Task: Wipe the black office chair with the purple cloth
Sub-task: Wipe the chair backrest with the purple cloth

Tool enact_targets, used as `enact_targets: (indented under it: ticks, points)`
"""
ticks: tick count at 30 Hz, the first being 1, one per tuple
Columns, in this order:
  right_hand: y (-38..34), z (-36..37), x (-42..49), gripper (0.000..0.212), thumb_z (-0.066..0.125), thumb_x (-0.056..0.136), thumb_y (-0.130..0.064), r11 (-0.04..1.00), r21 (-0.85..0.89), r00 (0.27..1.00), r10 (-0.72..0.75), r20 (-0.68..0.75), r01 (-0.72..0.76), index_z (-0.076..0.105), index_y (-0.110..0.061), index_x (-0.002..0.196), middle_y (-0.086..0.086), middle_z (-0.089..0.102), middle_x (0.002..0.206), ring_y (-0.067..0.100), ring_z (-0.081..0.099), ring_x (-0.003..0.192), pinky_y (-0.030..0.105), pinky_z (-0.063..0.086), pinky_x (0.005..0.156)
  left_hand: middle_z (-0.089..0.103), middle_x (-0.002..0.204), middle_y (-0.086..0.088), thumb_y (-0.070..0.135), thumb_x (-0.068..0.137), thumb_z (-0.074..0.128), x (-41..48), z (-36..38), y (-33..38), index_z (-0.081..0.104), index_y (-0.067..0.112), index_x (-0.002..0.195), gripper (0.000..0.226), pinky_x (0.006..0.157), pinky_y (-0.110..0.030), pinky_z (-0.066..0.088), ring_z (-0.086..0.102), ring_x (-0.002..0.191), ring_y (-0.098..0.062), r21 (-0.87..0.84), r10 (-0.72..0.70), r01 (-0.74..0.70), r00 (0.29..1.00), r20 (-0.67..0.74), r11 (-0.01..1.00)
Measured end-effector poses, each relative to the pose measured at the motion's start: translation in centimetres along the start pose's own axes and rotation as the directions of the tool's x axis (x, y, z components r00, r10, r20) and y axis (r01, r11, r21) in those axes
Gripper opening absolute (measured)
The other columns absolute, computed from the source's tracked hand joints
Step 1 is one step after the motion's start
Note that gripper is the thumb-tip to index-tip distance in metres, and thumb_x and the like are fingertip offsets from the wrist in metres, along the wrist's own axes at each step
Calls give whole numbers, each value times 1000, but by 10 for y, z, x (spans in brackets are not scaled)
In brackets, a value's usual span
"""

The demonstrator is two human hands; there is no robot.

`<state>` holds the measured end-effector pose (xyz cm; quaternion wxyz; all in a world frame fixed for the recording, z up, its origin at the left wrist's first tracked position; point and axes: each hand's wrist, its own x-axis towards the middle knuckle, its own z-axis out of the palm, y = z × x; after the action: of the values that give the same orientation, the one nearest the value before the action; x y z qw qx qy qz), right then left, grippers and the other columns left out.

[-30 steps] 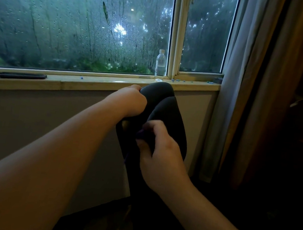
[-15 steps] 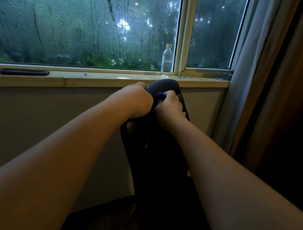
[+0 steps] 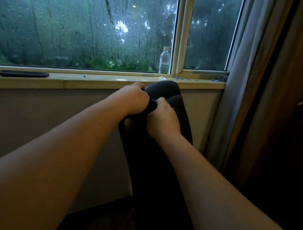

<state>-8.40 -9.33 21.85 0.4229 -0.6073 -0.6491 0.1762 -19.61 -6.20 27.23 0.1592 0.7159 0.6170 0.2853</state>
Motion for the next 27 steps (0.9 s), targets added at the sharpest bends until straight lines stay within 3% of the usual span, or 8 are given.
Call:
enact_targets:
  ticks: [2, 7, 13, 20, 24, 27]
  points:
    - [-4, -5, -12, 16, 52, 99, -17, 998, -48, 999, -36, -6, 35, 55, -20, 114, 7, 64, 104, 28, 62, 100, 53, 53, 89, 57, 129, -13, 14, 87, 44, -4, 0, 2, 47, 25, 140, 54, 75, -35, 44, 56, 99, -28, -6, -6, 6, 1000, -1, 1000]
    - [-8, 0, -55, 16, 54, 99, -18, 993, -91, 991, -84, -103, 74, 58, -24, 112, -2, 64, 103, 22, 60, 103, 45, 55, 87, 55, 136, -12, 14, 90, 43, -12, 0, 4, 41, 26, 145, 57, 75, -35, 41, 53, 98, -26, -5, -19, 18, 1000, -21, 1000]
    - [-1, 13, -114, 22, 55, 97, -18, 983, -113, 970, -165, -178, 147, 59, -33, 112, -12, 62, 101, 12, 60, 96, 37, 57, 79, 53, 140, -15, 12, 91, 42, -22, -2, 7, 44, 23, 144, 54, 82, -34, 39, 54, 119, -34, 7, -27, 28, 999, -25, 1000]
    - [15, 11, -142, 24, 57, 101, -23, 985, -21, 974, -170, -146, 169, 58, -42, 115, -13, 62, 112, 2, 60, 96, 14, 49, 74, 48, 145, -17, 13, 93, 40, -33, -3, 13, 38, 22, 148, 56, 89, -37, 41, 51, 125, -36, 33, -41, 41, 999, -15, 999]
    - [15, 4, -129, 27, 61, 97, -13, 962, -9, 945, -269, -185, 272, 64, -30, 119, -15, 51, 121, -5, 51, 99, 0, 41, 75, 50, 143, -16, 14, 91, 40, -35, -2, 14, 39, 20, 147, 56, 90, -39, 44, 52, 122, -35, 50, -38, 39, 999, -21, 998]
    - [9, 0, -107, 31, 63, 95, -11, 967, 38, 954, -242, -176, 252, 60, -28, 120, -15, 46, 121, -9, 48, 95, 3, 42, 71, 48, 144, -15, 13, 92, 40, -33, -1, 13, 36, 21, 149, 58, 95, -40, 44, 51, 123, -34, 48, -40, 42, 999, -30, 998]
